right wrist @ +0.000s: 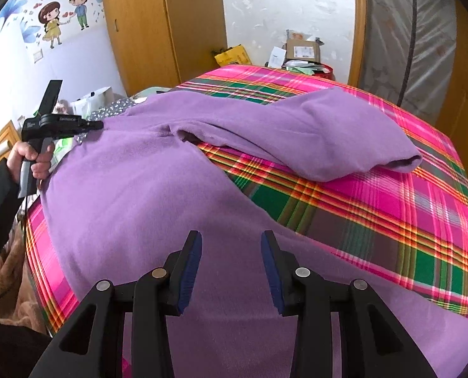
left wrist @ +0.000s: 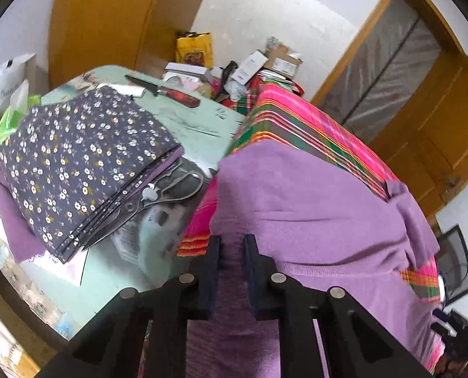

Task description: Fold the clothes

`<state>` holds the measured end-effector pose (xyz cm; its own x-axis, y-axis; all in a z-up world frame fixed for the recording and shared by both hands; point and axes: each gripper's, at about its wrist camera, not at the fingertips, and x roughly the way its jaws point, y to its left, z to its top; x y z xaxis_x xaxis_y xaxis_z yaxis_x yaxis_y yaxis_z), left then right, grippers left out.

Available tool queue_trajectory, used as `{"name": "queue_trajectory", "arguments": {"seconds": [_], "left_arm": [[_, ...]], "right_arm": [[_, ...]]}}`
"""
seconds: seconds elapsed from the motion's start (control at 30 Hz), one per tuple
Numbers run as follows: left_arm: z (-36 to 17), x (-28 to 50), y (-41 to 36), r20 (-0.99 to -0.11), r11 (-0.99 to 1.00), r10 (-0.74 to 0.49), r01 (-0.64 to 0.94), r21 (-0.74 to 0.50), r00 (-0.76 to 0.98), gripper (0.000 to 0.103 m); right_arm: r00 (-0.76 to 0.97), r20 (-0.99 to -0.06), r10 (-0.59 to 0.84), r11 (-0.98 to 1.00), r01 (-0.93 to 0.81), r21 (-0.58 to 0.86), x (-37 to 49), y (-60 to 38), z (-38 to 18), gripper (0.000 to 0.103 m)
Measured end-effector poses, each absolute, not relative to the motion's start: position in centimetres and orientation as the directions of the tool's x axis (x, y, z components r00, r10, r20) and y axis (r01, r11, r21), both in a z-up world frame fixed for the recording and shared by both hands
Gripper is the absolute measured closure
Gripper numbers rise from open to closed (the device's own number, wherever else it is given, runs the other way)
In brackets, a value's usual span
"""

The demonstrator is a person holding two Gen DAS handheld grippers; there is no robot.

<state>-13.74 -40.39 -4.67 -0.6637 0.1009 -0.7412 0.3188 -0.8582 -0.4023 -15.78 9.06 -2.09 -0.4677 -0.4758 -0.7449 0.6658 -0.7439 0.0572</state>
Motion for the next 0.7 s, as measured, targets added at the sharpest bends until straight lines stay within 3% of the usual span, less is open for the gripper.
{"name": "queue_trajectory", "arguments": {"seconds": [0.2, 0.5, 0.7], "left_arm": [[-4.7, -13.3, -40.8, -0.758, -0.854, 0.129, 0.316, -0.412, -0.639, 0.076], [-1.0, -12.8, -42.2, -0.737, -0.856, 0.076, 0.335, -0.394, -0.672, 0.078], [0.7, -18.2, -39.2, -0.748, -0.908, 0.140, 0.217, -0.359, -0.649, 0.073]], "right_arm": [[-0.482, -0.745, -0.462, -0.756, 0.653, 0.046, -15.6, 9.4, -1.7, 0.062], [-0.500, -0.741, -0.447, -0.768, 0.639, 0.032, -14.5, 9.9, -1.1, 0.062], [-0.511, -0.741, -0.435, -0.771, 0.636, 0.014, -14.4, 9.8, -0.7, 0.062]]}}
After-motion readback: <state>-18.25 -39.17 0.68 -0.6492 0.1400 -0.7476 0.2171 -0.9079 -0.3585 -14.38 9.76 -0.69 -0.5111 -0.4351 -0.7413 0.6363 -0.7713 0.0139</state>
